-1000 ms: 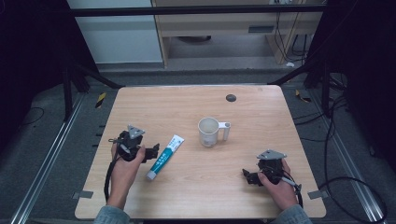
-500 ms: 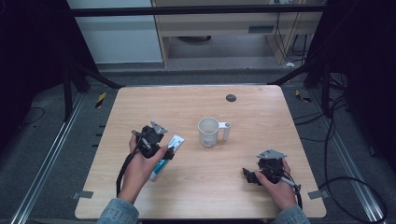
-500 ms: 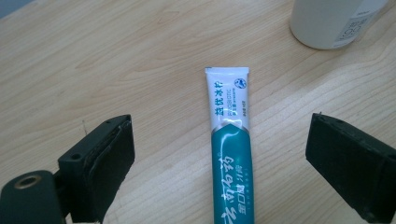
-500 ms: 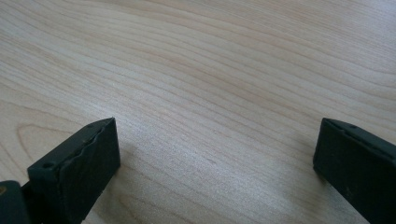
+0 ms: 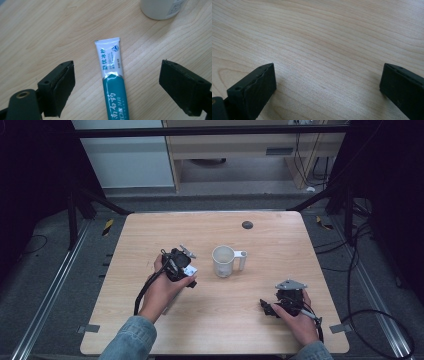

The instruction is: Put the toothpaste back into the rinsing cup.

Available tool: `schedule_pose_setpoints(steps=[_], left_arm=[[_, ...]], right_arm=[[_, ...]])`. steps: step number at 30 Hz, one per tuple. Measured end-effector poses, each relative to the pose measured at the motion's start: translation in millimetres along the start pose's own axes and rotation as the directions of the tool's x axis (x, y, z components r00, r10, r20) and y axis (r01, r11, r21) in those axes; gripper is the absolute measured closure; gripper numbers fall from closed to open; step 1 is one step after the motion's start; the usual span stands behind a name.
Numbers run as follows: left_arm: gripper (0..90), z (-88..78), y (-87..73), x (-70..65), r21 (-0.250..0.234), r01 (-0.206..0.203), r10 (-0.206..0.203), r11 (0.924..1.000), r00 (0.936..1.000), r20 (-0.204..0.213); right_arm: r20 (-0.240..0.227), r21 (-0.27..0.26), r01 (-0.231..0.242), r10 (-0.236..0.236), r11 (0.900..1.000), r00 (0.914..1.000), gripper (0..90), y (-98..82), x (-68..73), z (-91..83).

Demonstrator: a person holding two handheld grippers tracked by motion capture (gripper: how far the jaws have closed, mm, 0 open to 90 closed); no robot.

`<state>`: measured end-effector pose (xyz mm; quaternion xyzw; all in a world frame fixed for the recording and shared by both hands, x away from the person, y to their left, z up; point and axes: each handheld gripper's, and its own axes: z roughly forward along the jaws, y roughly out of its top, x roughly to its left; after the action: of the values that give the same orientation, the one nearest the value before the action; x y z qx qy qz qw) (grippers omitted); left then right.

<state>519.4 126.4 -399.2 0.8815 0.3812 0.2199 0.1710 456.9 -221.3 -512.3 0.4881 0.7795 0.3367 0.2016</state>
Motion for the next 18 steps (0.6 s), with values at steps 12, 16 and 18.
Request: schedule_pose_setpoints(steps=[12,16,18], left_arm=[[18.2,12.1,4.0,-0.6,0.040,0.035,-0.037,0.9986,0.9982,0.046],[19.8,15.8,4.6,0.3,0.047,0.040,-0.042,0.9981,0.9983,0.042],[20.7,18.6,5.2,1.3,0.059,0.049,-0.052,0.9970,0.9976,0.047]], right_arm=[[0.012,-0.001,-0.008,0.008,1.000,0.9999,0.6,1.3,0.1,1.5],[0.012,-0.001,-0.011,0.011,1.000,0.9999,0.6,1.3,0.3,1.5],[0.013,-0.002,-0.010,0.010,1.000,0.9999,0.6,1.3,0.3,1.6]])
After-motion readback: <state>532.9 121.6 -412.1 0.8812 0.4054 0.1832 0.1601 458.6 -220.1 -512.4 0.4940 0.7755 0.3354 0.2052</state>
